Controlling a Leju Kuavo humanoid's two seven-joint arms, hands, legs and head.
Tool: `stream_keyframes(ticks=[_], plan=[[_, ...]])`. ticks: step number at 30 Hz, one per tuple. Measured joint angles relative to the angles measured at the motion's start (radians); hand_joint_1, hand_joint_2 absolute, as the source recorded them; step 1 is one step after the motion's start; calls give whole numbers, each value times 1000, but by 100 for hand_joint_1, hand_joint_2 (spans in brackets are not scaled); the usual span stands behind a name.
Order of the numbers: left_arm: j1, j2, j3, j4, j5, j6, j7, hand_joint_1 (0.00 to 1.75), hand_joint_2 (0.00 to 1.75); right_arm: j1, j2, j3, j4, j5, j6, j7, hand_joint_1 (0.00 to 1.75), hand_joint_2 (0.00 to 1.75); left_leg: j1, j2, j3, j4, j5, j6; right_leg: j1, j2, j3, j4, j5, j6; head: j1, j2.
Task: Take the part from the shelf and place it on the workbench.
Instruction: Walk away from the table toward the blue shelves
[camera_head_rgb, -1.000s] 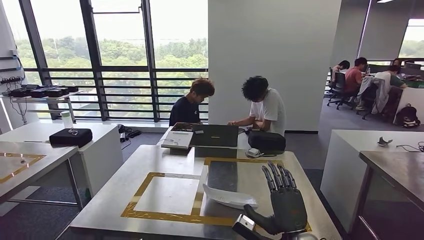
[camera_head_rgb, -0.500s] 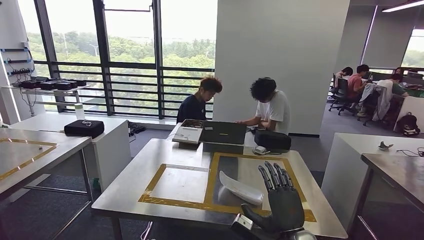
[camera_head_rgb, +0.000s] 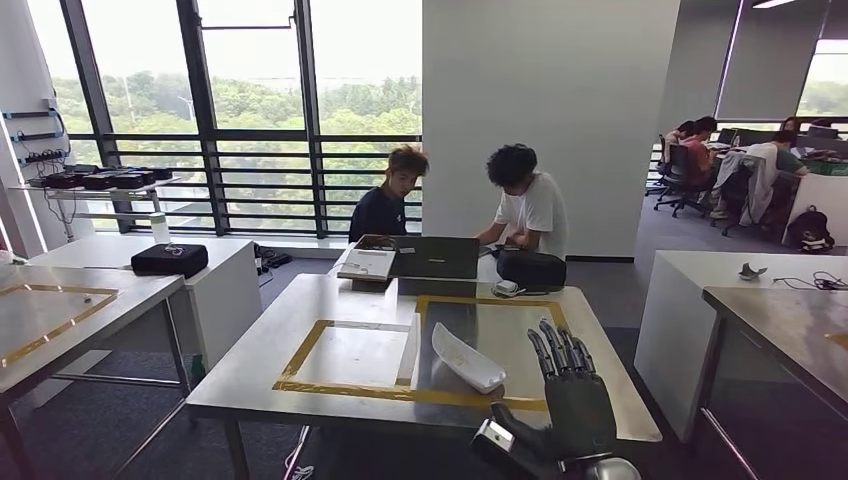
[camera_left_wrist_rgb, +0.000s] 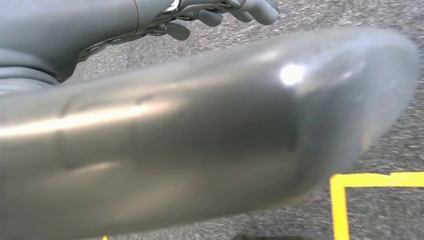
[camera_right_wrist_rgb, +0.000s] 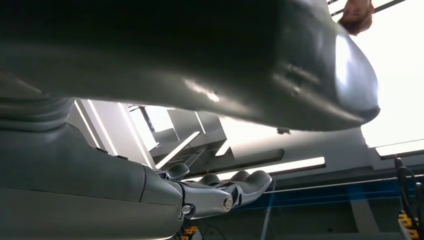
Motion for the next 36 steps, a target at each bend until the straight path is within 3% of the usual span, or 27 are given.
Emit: stream_keyframes(ticks=[1,3,5,7,9,10,12,14,15,16,17,19,21,22,24,28,29,32,36], plan=[[0,1,0,0,1,0,0,0,0,0,1,-1,5,2,-6,0,0,0,1,0,10,15,11,-4,-2,-1,-13,3,8,3,0,0],[0,2,0,0,2,0,-2,0,0,0,3,-4,16,5,-20,0,0,0,5,1,78,-51,61,-11,-7,-2,-42,17,22,11,-1,0],[-2,2,0,0,5,0,-5,0,0,-2,6,-8,22,7,-27,-1,0,0,5,-1,165,-171,61,-12,-7,-3,-68,35,31,22,-2,0],[-3,2,0,-1,7,1,-8,0,0,-5,9,-12,25,9,-29,-2,0,0,2,-2,197,-228,39,2,-4,-3,-81,45,44,33,-2,0],[-1,2,0,0,7,2,-10,0,0,-7,12,-13,31,12,-28,-1,0,0,2,0,183,-231,50,25,-5,-2,-88,46,56,44,-1,0],[0,2,0,0,7,2,-10,0,0,-7,13,-14,35,13,-26,0,0,0,3,0,175,-232,59,35,-7,0,-95,53,45,50,-1,0],[-1,3,0,0,7,2,-10,0,0,-8,13,-16,44,14,-22,7,0,0,5,2,151,-234,82,50,-10,2,-124,125,-30,61,1,0],[0,4,1,-1,7,1,-10,0,0,-8,14,-20,56,15,-16,16,0,0,3,1,122,-234,103,55,-11,4,-162,259,-122,67,2,0],[0,4,1,0,8,-1,-12,0,0,-8,14,-22,65,15,-9,22,0,0,2,1,108,-233,113,55,-11,4,-170,314,-140,67,3,0],[1,4,1,0,9,-4,-14,0,0,-8,14,-24,75,14,-1,27,0,0,1,1,94,-233,123,55,-10,4,-165,341,-136,65,3,0],[1,5,2,0,11,-7,-17,0,0,-8,15,-26,86,11,8,31,0,0,1,1,82,-233,132,54,-9,4,-141,332,-114,61,3,0],[1,5,3,-1,14,-12,-22,0,0,-11,16,-34,102,-10,29,23,0,0,0,2,65,-233,150,49,-4,5,-44,213,-79,45,3,0],[0,5,4,-1,16,-12,-28,0,0,-14,19,-48,113,-41,48,8,0,0,1,3,57,-235,165,40,5,4,44,83,-91,31,3,0],[0,5,4,-1,15,-11,-30,0,0,-15,20,-55,117,-52,54,3,0,0,2,3,57,-237,173,33,9,4,64,49,-102,26,3,0],[0,6,4,-1,14,-10,-35,0,0,-13,22,-66,126,-61,62,3,0,0,4,4,58,-248,187,20,12,4,65,31,-93,19,4,0],[-1,9,4,-2,11,-10,-37,0,0,-8,26,-82,138,-67,72,13,0,0,-3,4,60,-284,179,41,6,8,54,9,-66,30,3,0],[-2,10,4,-2,11,-10,-38,0,0,-5,26,-84,142,-70,74,13,0,0,-3,4,60,-288,190,41,8,9,50,10,-60,23,2,0],[-3,13,5,-2,11,-11,-38,0,0,3,27,-92,150,-82,79,4,0,0,-2,3,59,-302,236,26,9,9,40,16,-52,14,1,0],[-3,14,5,-2,10,-15,-40,0,0,4,27,-102,158,-89,81,-2,0,0,-1,3,54,-304,245,18,8,9,33,20,-49,13,1,0]])
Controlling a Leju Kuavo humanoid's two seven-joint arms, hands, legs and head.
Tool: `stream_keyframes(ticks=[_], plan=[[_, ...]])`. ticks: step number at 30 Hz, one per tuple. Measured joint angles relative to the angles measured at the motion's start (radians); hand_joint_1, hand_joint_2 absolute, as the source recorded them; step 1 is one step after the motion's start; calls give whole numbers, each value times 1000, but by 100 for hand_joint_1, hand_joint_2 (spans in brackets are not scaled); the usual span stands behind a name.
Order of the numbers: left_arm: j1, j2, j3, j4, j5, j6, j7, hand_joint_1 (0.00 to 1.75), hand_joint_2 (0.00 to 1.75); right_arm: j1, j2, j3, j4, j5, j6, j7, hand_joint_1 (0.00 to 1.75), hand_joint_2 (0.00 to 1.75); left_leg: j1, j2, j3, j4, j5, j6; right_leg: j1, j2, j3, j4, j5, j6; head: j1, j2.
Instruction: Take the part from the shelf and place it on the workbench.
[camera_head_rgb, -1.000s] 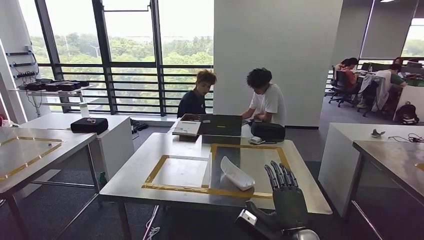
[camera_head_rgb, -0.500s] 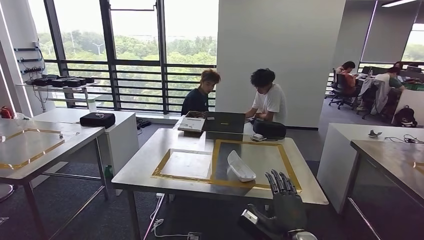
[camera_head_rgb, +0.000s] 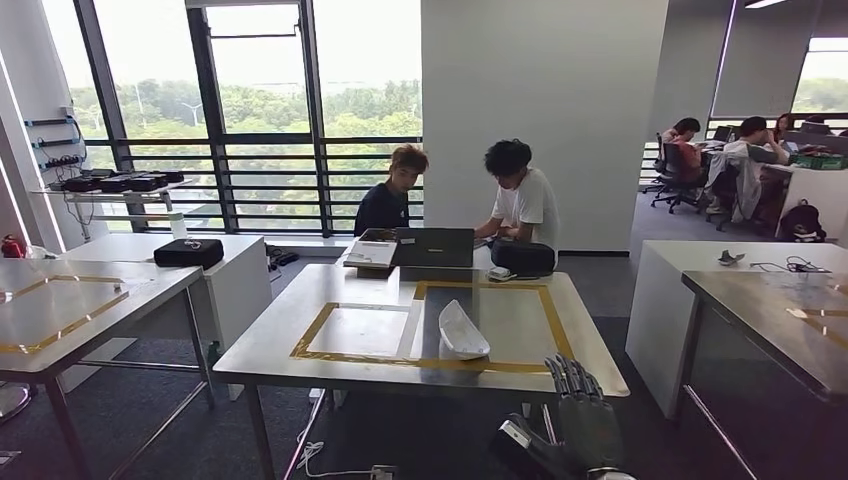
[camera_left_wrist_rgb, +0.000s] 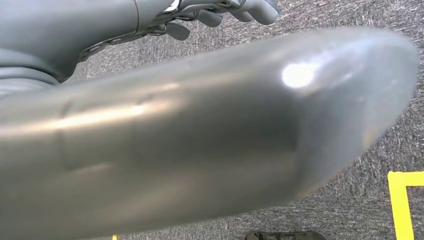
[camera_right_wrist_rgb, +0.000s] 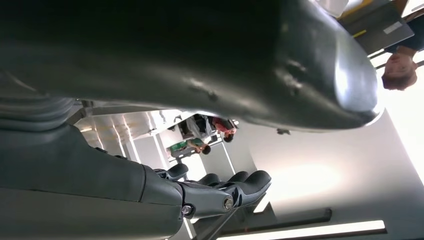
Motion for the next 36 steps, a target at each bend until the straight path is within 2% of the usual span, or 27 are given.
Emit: stream_keyframes(ticks=[2,4,5,6,8,9,10,11,12,13,14,15,16,18,20,21,23,24,25,26,27,29,30,31,32,34,36], plan=[[-1,2,0,0,-1,-2,-1,0,0,-1,1,0,2,0,0,0,0,0,-2,-1,1,-3,-3,8,-3,0,2,-6,2,5,-1,0],[-1,2,0,-1,-2,-3,-1,0,0,-2,1,-1,2,0,-1,1,0,0,3,2,17,-29,6,19,-3,2,7,-10,2,13,-2,0],[-2,2,0,-1,-3,-3,0,0,0,-3,1,-2,2,0,-1,2,0,0,7,6,26,-46,14,21,-3,4,2,2,-10,18,-2,0],[-3,1,0,0,-4,-4,0,0,0,-3,1,-2,2,0,0,2,0,0,12,10,32,-60,23,21,-4,5,-12,36,-35,25,-2,0],[-5,1,0,0,-7,-4,0,0,0,-3,1,-6,4,0,1,2,0,0,17,18,30,-66,29,17,-16,5,-69,157,-107,43,0,0],[-5,1,0,0,-8,-5,0,0,0,-1,0,-9,5,0,2,3,0,0,21,22,25,-64,31,13,-24,5,-98,216,-132,52,0,0],[-5,0,0,1,-8,-5,0,0,0,1,0,-12,7,0,3,3,0,0,26,26,18,-60,33,9,-33,4,-113,246,-140,62,0,0],[-4,-1,0,1,-8,-5,1,0,0,2,0,-15,9,0,4,3,0,0,32,31,10,-53,34,2,-42,2,-108,236,-127,73,1,0],[-4,-2,0,2,-8,-6,1,0,0,2,0,-17,10,0,4,3,0,0,40,37,0,-42,33,-6,-51,-3,-82,187,-100,84,1,0],[-5,-2,0,2,-8,-7,2,0,0,1,0,-18,10,0,4,3,0,0,47,43,-11,-26,31,-17,-59,-19,-48,120,-72,96,2,0],[-4,0,0,1,-8,-10,2,0,0,-1,0,-18,10,0,5,3,0,0,52,49,-21,-9,27,-30,-63,-36,-26,68,-49,104,3,0],[-4,1,0,0,-8,-12,2,0,0,-2,1,-18,10,0,7,2,0,0,54,54,-27,5,22,-42,-63,-50,-16,40,-36,100,5,0],[-3,2,0,0,-8,-14,2,0,0,-4,2,-18,10,0,8,2,0,0,55,60,-28,13,17,-54,-61,-58,-20,37,-33,90,5,0],[-2,0,0,0,-8,-15,2,0,0,-6,3,-19,10,0,10,3,0,0,58,76,-20,8,15,-72,-55,-44,-35,55,-28,58,5,0],[-2,-1,0,2,-8,-16,2,0,0,-7,4,-21,10,0,10,3,0,0,63,70,-24,23,-7,-80,-54,-27,-39,55,-15,37,2,0],[-2,-1,0,2,-8,-16,2,0,0,-8,4,-22,10,0,10,3,0,0,62,55,-40,64,-41,-79,-54,-18,-42,53,-7,27,0,0],[-2,0,0,3,-8,-17,2,0,0,-7,5,-23,10,0,11,2,0,0,50,22,-95,211,-138,-68,-50,-2,-50,52,3,14,-4,0],[-1,1,0,4,-8,-17,2,0,0,-5,5,-24,10,0,11,2,0,0,42,13,-120,287,-176,-61,-45,6,-56,52,7,10,-6,0],[-1,1,0,4,-7,-17,2,0,0,-4,6,-24,10,0,11,2,0,0,34,9,-133,334,-198,-53,-40,16,-60,52,10,8,-7,0],[-1,2,0,4,-7,-17,2,0,0,-2,6,-24,10,0,12,2,0,0,26,6,-125,343,-201,-44,-35,26,-63,52,12,8,-7,0],[-1,2,0,4,-7,-17,2,0,0,-2,6,-25,10,0,12,2,0,0,19,2,-96,309,-188,-32,-31,36,-66,53,15,8,-8,0],[-2,3,0,4,-7,-17,2,0,0,-2,6,-25,10,0,12,2,0,0,9,-29,-5,175,-151,-9,-26,54,-68,53,17,11,-8,0],[-2,3,0,4,-7,-17,2,0,0,-3,6,-25,10,0,12,2,0,0,4,-45,30,120,-140,-2,-24,62,-68,54,18,15,-8,0],[-2,4,0,5,-7,-17,2,0,0,-4,6,-25,10,0,12,2,0,0,1,-55,50,89,-135,2,-24,69,-70,54,20,19,-8,0],[-2,4,0,5,-7,-17,2,0,0,-4,6,-25,10,0,12,2,0,0,-2,-55,55,81,-136,3,-24,77,-71,52,22,25,-8,0],[-3,2,0,5,-7,-17,2,0,0,-5,6,-26,10,0,12,1,0,0,-2,-36,58,74,-128,12,-25,90,-73,47,27,37,-8,0],[-4,1,0,5,-7,-17,2,0,0,-6,5,-27,10,0,12,2,0,0,1,-21,60,65,-122,24,-23,79,-80,57,18,44,-7,0]])
